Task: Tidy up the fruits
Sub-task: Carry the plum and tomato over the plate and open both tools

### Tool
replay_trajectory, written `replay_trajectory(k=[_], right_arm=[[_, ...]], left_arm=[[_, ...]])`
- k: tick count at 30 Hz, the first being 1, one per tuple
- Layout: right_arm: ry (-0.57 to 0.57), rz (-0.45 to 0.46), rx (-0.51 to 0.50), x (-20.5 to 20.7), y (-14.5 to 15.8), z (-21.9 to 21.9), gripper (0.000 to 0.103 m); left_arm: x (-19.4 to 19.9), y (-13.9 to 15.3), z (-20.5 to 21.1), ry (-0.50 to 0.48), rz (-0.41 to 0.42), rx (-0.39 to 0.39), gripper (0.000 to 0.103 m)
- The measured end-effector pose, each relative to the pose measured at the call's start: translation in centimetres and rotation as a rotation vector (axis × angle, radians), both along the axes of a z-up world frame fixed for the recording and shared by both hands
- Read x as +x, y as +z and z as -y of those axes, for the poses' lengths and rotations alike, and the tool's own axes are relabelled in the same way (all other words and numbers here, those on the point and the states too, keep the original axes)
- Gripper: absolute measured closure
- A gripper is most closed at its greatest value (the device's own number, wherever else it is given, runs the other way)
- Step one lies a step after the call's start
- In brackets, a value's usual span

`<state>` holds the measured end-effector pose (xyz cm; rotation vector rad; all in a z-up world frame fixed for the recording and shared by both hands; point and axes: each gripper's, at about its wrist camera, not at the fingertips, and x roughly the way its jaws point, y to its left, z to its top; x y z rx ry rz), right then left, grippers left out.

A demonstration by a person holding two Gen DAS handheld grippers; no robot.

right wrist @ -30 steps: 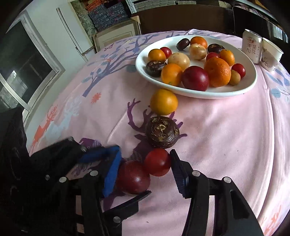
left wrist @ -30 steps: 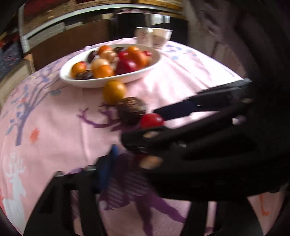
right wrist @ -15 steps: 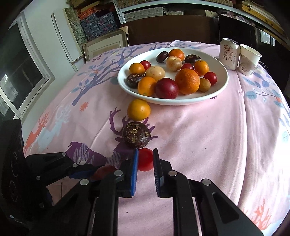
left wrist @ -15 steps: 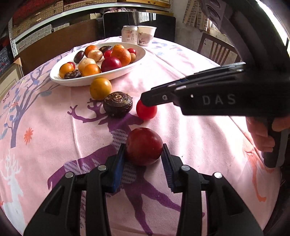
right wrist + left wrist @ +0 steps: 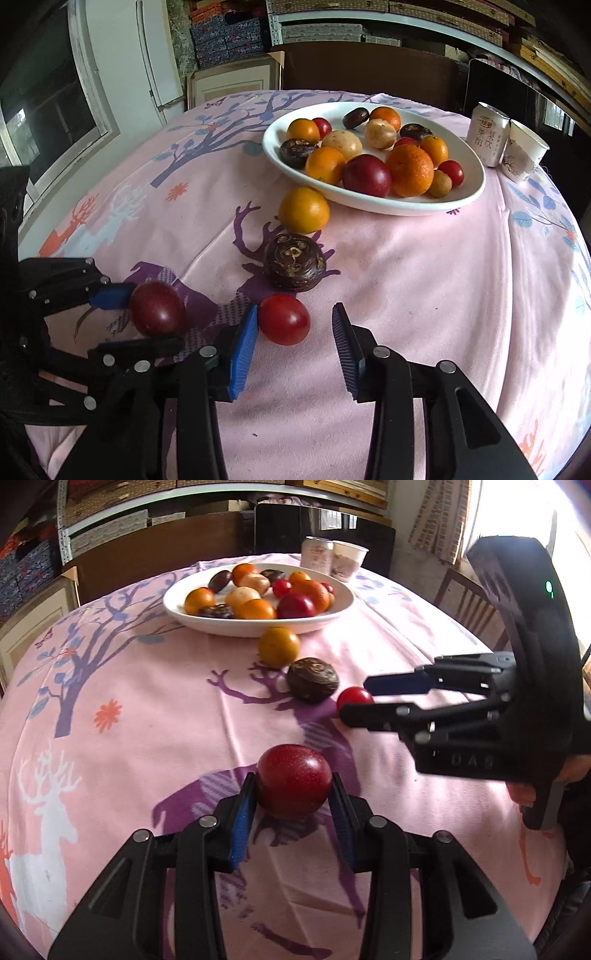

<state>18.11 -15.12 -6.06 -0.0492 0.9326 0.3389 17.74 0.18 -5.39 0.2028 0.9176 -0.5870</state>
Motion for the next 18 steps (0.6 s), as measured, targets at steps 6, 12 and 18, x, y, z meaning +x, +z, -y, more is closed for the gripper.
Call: replay_trajectory(k=[6, 12, 18], right_arm=[[0.000, 0.015, -0.004, -0.4, -0.3, -0.5, 0.075], [-0.051, 0.096, 0.016, -1.3, 2.3, 1.6, 0.074], [-0.172, 0.241, -0.014, 1.9, 6.1, 5.3, 0.075]], left_arm=[[0.3, -0.2, -0.2, 0.007, -0.007, 0.009, 0.065], [1.2, 2.2, -0.4, 0.039, 0.081, -0.006, 0.065], [5.7, 6.0, 1.1, 0.101, 0.190, -0.053, 0.065]])
